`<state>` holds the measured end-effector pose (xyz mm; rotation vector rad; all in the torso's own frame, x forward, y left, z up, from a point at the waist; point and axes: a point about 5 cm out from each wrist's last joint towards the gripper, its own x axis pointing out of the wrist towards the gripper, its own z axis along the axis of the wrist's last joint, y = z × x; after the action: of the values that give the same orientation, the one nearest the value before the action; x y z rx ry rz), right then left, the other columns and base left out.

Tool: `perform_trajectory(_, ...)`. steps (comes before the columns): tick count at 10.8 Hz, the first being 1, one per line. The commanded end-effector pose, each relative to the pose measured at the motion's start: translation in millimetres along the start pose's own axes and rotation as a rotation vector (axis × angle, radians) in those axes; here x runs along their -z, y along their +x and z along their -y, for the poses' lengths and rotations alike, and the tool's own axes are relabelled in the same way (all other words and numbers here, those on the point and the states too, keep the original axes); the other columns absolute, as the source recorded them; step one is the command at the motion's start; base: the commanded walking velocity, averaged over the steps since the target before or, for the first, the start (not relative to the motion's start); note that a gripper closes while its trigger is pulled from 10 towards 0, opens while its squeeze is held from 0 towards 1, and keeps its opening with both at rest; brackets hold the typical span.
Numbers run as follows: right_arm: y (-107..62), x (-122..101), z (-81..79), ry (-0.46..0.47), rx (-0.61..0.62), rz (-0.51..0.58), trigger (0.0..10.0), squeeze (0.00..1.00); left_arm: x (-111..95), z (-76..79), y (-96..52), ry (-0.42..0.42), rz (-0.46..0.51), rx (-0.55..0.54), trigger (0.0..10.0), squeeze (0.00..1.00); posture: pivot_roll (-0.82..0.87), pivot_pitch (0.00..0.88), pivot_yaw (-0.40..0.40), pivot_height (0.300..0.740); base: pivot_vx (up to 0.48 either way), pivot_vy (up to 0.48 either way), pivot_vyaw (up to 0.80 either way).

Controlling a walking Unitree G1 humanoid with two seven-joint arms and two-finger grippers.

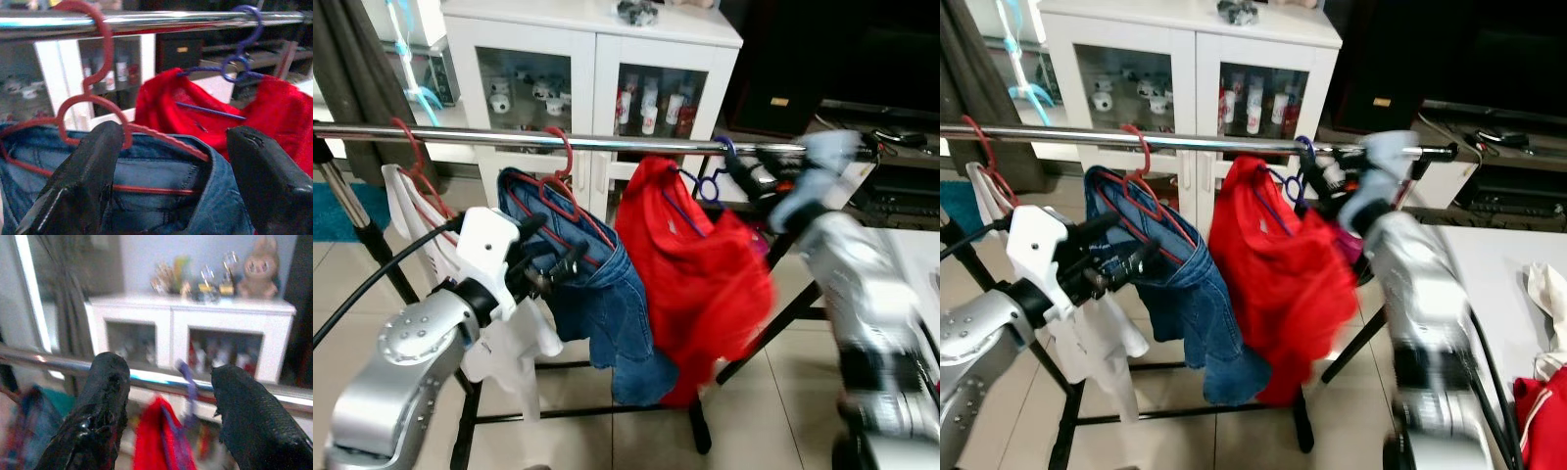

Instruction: Hang hanger

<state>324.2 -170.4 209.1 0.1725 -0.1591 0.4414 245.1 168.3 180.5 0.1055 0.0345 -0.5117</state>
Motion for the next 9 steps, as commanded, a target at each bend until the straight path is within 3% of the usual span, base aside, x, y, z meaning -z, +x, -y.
perform_trajectory(1,-12.4,-1,-9.6,0.063,-0.031,0.025,10.0,0.0,0,1.4,-0.2,-0.021,-0.003,-0.036,10.0,0.0,0.0,0.0,-0.115,0.74,0.0,0.0,0.0)
perform_trajectory(2,-21.5,7,-22.5,0.088,-0.058,0.005,10.0,0.0,2,3.3,-0.9,-0.02,0.003,-0.061,10.0,0.0,0.0,0.0,-0.116,0.74,0.0,0.0,0.0)
perform_trajectory(3,-29.6,17,-34.3,0.036,-0.067,-0.027,10.0,0.0,3,4.5,-2.2,-0.017,0.011,-0.106,10.0,0.0,0.01,0.0,-0.115,0.74,0.0,0.0,0.0)
perform_trajectory(5,-37.2,32,-50.9,0.079,-0.073,-0.059,10.0,0.0,4,6.8,-3.3,-0.038,0.017,-0.125,10.0,0.0,0.0,0.0,-0.103,0.74,0.0,0.156,0.0)
perform_trajectory(8,-39.4,40,-51.0,0.137,-0.041,-0.092,10.0,0.0,3,8.4,-0.9,-0.048,0.024,-0.129,10.0,0.0,0.01,0.0,-0.108,0.74,0.0,0.37,0.0)
perform_trajectory(9,-40.1,42,-54.8,0.063,-0.077,-0.108,10.0,0.0,2,10.4,-1.6,-0.051,0.03,-0.134,10.0,0.0,0.02,0.0,-0.122,0.74,0.0,0.382,0.8)
